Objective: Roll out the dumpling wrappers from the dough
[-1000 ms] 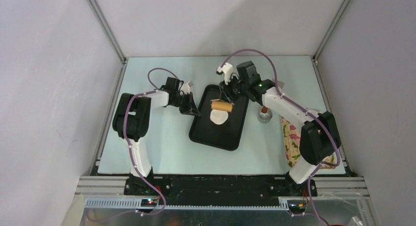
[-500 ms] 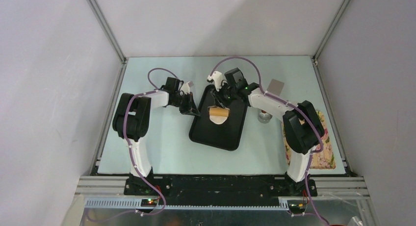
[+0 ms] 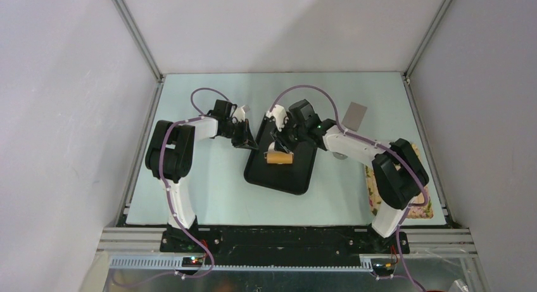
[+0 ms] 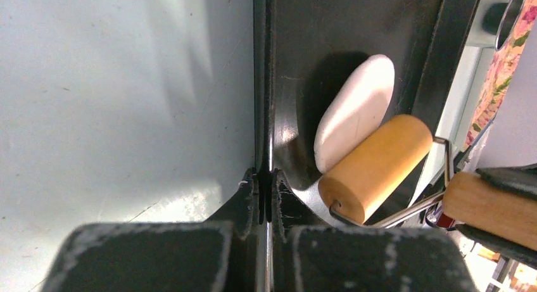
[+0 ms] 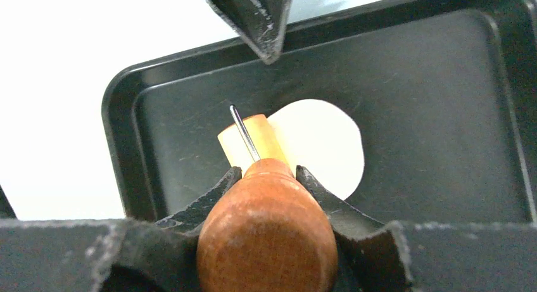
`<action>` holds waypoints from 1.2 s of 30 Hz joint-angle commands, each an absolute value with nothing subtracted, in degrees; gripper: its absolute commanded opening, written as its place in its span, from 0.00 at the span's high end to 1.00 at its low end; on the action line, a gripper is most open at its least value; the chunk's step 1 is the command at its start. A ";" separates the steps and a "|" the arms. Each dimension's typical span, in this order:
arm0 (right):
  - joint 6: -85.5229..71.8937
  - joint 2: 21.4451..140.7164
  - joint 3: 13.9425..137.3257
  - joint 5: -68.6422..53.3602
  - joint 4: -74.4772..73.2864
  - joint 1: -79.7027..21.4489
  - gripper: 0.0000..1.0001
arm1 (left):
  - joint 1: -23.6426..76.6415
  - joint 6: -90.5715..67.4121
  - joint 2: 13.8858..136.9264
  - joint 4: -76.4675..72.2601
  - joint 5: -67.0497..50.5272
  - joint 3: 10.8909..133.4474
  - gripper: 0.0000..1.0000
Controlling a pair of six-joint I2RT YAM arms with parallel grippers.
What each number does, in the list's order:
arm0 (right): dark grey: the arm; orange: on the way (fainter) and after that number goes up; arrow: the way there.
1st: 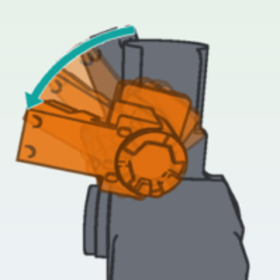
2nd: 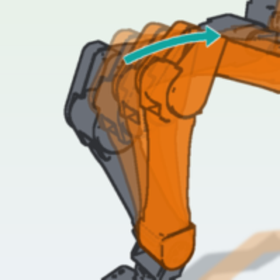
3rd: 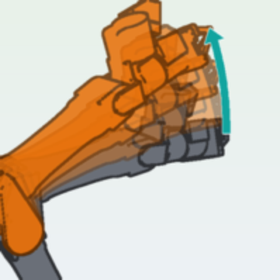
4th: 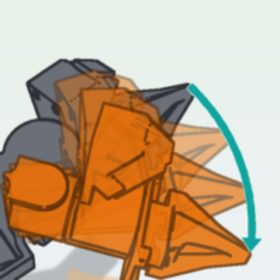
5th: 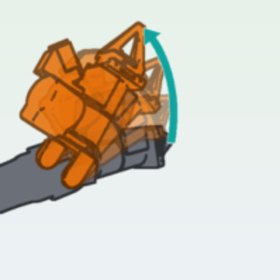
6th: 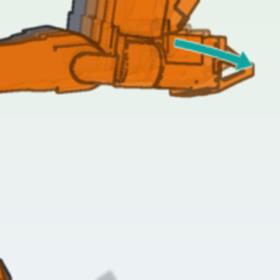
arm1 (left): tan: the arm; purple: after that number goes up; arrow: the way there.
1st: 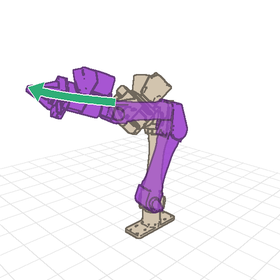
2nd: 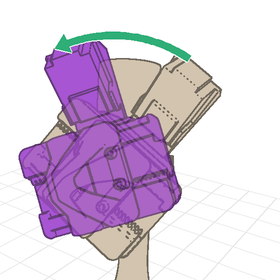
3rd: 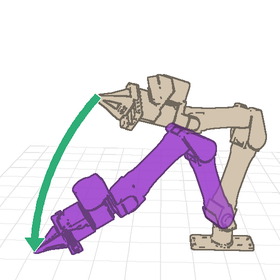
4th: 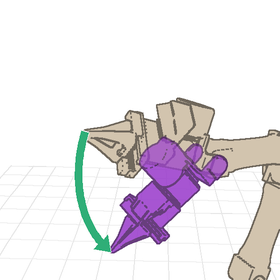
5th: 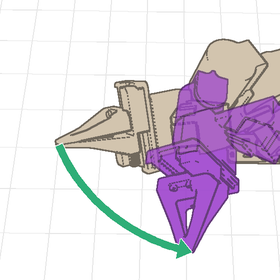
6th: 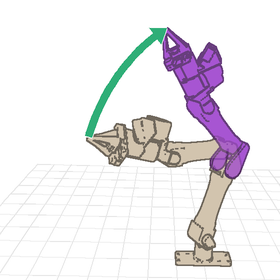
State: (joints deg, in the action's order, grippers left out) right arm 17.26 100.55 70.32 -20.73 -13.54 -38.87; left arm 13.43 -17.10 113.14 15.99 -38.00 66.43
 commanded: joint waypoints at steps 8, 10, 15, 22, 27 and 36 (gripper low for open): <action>14.46 101.31 63.30 -26.14 -23.33 -40.10 1.00 | 12.71 -15.85 114.97 21.11 -34.28 65.65 1.00; 15.23 99.33 64.11 -26.55 -23.25 -39.96 1.00 | 12.71 -15.86 115.01 21.12 -34.26 65.65 1.00; 15.97 93.53 71.75 -27.60 -23.91 -36.03 1.00 | 12.68 -15.91 115.08 21.15 -34.21 65.65 1.00; 20.50 94.27 78.52 -19.90 -21.84 -32.29 1.00 | 12.74 -16.00 115.22 21.12 -34.04 65.74 1.00; 20.61 99.91 78.57 -18.62 -19.24 -32.45 1.00 | 12.76 -15.95 115.16 21.11 -34.08 65.70 1.00; 19.43 103.76 73.46 -20.40 -20.81 -35.19 1.00 | 12.71 -15.85 115.09 21.12 -34.29 65.74 1.00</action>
